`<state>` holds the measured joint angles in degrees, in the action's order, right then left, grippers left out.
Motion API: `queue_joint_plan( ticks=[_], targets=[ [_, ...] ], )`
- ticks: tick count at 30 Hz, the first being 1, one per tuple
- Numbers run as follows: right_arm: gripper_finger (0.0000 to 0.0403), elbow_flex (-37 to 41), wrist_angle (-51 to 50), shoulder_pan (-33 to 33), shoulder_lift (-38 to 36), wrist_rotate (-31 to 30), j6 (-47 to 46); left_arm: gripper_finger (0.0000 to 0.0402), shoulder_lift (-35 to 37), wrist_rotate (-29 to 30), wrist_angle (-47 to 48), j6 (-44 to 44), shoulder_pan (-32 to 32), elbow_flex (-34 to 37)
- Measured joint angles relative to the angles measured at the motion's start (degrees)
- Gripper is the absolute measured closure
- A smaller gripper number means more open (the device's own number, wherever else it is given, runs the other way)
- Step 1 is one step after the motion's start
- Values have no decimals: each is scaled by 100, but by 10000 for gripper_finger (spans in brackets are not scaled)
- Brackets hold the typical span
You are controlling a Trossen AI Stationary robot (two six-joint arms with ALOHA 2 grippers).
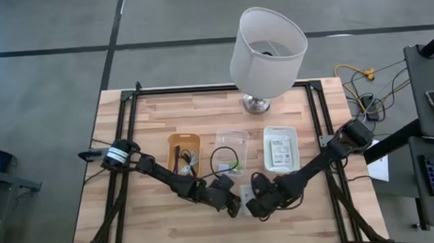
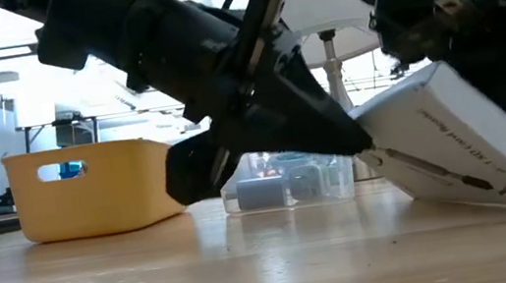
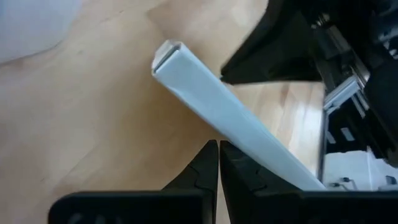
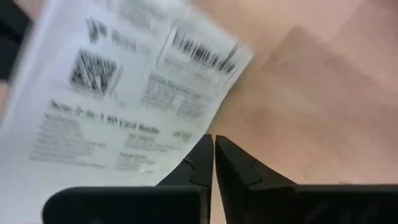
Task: Pick and place items into bin
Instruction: Put the white card reader box into the white bin
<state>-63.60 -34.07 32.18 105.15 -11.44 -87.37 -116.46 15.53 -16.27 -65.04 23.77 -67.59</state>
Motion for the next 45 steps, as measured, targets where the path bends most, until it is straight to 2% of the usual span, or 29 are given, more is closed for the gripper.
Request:
queue_joint_plan(
  ticks=[7,23,30,34,38,45],
  targets=[
    [394,-136,-326,-4,-301,-376,23,402,0,48,-153,286,-75,-93],
    [394,-176,-528,59,-873,-367,120,402,-133,125,-561,435,-172,-116],
    [394,-159,-671,106,-892,-102,107,402,-599,-169,-719,456,-179,-651],
    [394,-54,-793,382,-837,-39,-285,402,-732,-255,-370,594,-183,-946],
    [394,50,-964,766,-686,-2,-824,402,-722,-275,-219,746,-181,-930],
    [394,31,-220,870,-213,58,-751,402,-527,-300,835,913,-92,-857]
  ],
)
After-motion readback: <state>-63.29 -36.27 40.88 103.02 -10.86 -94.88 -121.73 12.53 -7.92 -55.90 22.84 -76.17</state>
